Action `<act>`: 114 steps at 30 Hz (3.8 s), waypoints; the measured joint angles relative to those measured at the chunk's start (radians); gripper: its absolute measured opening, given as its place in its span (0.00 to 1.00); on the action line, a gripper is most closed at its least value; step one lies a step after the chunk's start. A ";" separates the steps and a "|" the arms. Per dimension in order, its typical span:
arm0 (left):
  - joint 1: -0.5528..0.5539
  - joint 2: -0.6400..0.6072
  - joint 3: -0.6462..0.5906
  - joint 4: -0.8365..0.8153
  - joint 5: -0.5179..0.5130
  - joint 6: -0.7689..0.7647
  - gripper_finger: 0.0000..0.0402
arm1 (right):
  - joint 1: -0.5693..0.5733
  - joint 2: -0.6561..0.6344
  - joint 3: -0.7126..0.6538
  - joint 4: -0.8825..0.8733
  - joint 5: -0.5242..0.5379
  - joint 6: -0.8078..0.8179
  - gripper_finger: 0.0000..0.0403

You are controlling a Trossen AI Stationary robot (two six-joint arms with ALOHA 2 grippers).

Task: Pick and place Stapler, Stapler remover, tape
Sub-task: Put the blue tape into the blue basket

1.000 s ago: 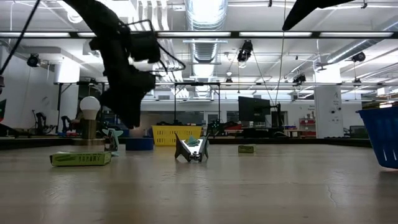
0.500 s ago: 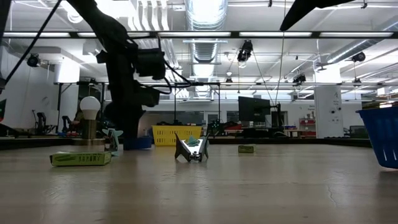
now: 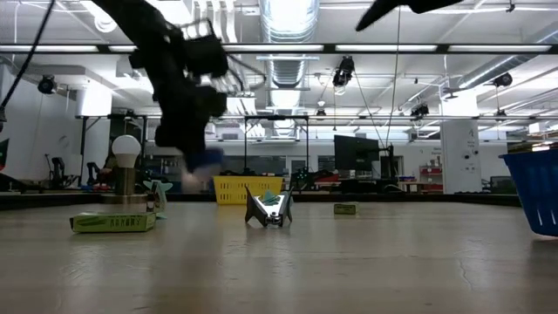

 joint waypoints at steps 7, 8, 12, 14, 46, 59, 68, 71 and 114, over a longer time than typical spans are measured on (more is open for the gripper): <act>-0.034 -0.277 0.018 0.048 0.029 -0.029 0.10 | -0.052 -0.047 0.000 0.120 0.001 -0.086 0.90; -0.045 -0.314 0.019 0.053 0.026 -0.029 0.11 | -0.062 -0.052 0.000 0.130 0.001 -0.097 0.90; -0.100 -0.435 0.024 0.076 -0.011 -0.034 0.10 | -0.104 -0.073 0.000 0.211 0.000 -0.135 0.90; -0.129 -0.481 0.027 0.082 -0.047 -0.044 0.09 | -0.129 -0.076 0.000 0.278 -0.016 -0.140 0.90; -0.414 -0.555 0.077 0.469 -0.211 -0.039 0.09 | -0.329 -0.069 -0.053 0.936 -0.213 -0.112 0.90; -0.415 -0.498 0.090 0.637 -0.210 -0.020 0.09 | -0.343 -0.070 -0.060 1.051 -0.217 -0.111 0.90; -0.418 -0.461 0.093 0.656 -0.203 -0.029 0.10 | -0.347 -0.069 -0.062 1.062 -0.224 -0.119 0.90; -0.418 -0.457 0.095 0.652 -0.200 -0.032 0.10 | -0.347 -0.069 -0.062 1.063 -0.222 -0.124 0.90; -0.417 -0.591 0.092 0.502 -0.196 -0.057 0.44 | -0.325 -0.074 -0.062 1.091 -0.403 -0.184 0.69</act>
